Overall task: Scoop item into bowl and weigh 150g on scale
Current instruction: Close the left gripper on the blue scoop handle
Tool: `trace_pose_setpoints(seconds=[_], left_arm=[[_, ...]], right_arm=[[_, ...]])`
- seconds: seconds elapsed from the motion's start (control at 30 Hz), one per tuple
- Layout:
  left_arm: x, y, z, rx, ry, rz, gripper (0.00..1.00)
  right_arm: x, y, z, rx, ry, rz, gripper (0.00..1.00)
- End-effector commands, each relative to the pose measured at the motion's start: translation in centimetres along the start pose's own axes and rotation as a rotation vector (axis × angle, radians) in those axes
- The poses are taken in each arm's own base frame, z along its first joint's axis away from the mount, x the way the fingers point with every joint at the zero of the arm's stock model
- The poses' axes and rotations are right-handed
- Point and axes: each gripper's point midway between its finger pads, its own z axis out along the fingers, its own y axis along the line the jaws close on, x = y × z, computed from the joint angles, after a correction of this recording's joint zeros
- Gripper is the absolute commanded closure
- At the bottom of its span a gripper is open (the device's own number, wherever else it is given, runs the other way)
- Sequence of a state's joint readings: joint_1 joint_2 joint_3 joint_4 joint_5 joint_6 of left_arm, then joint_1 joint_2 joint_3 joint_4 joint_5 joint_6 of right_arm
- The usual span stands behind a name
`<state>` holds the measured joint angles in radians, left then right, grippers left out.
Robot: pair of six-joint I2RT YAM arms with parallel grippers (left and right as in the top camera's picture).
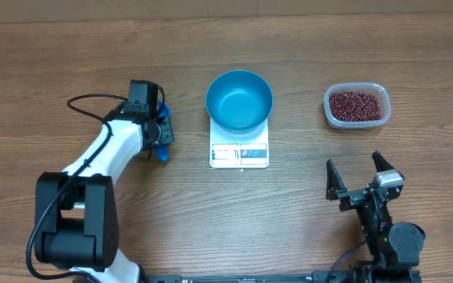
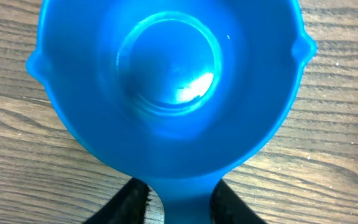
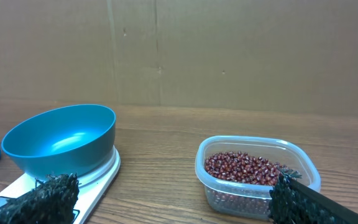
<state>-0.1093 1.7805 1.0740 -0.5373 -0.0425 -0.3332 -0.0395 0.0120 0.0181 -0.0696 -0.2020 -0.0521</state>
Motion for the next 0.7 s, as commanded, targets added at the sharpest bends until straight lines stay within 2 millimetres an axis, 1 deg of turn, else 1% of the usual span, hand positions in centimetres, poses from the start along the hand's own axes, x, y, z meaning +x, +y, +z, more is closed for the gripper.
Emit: trace_pose_setpoints(seconds=[0.0,0.1,0.17,0.3,0.37,0.4,0.5,0.53,0.63,0.67], left_arm=[[-0.87,0.05,-0.09,-0.006,-0.017,0.003,0.64],[-0.91,0.04,-0.09,-0.006,-0.019,0.004,0.64],[-1.00,0.01,-0.10,-0.004,-0.022,0.003,0.62],[-1.18,-0.06,-0.10,-0.001,-0.030,0.003,0.52],[-1.26,-0.08,-0.09,-0.001,-0.033,0.003,0.51],[-1.27,-0.08,-0.08,-0.001,-0.033,0.003,0.47],[-1.24,-0.07,-0.06,-0.001,-0.032,0.003,0.44],[-1.21,-0.07,-0.06,-0.001,-0.031,0.003,0.39],[-1.20,-0.07,-0.06,-0.001,-0.031,0.003,0.37],[-1.22,-0.08,-0.06,0.000,-0.031,0.003,0.40]], right_arm=[[0.18,-0.28,0.00,0.014,-0.004,0.003,0.00],[0.18,-0.28,0.00,0.014,-0.004,0.003,0.00],[0.18,-0.28,0.00,0.014,-0.004,0.003,0.00],[0.18,-0.28,0.00,0.014,-0.004,0.003,0.00],[0.18,-0.28,0.00,0.014,-0.004,0.003,0.00],[0.18,-0.28,0.00,0.014,-0.004,0.003,0.00],[0.18,-0.28,0.00,0.014,-0.004,0.003,0.00],[0.18,-0.28,0.00,0.014,-0.004,0.003,0.00],[0.18,-0.28,0.00,0.014,-0.004,0.003,0.00],[0.18,-0.28,0.00,0.014,-0.004,0.003,0.00]])
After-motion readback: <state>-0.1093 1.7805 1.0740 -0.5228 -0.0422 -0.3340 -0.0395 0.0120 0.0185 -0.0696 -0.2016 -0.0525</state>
